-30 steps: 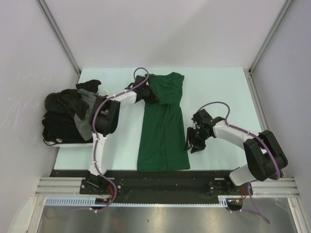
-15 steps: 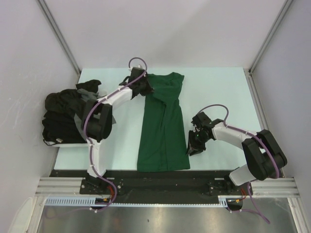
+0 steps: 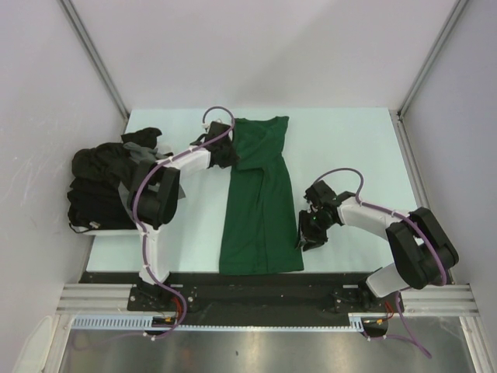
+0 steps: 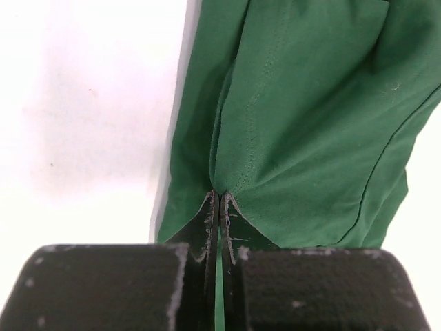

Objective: Fold and stack the t-shirts
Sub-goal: Grab the bottom of the folded rectangular tshirt with both arms

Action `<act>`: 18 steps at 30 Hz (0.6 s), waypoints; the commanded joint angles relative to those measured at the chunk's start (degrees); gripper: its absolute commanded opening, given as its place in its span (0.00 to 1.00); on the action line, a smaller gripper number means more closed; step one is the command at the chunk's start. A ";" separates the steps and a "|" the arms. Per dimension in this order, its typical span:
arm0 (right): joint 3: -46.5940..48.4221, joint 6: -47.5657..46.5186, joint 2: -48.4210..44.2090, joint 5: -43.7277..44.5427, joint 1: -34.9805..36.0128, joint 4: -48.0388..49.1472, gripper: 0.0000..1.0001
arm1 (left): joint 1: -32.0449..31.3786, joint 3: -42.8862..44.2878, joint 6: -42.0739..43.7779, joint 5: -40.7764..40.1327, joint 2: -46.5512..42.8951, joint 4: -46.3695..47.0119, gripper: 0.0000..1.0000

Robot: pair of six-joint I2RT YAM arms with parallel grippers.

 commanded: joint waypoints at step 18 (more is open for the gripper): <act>-4.99 3.87 1.43 1.42 3.54 4.30 0.20 | 0.01 -0.62 4.60 -0.70 -13.32 -4.67 0.75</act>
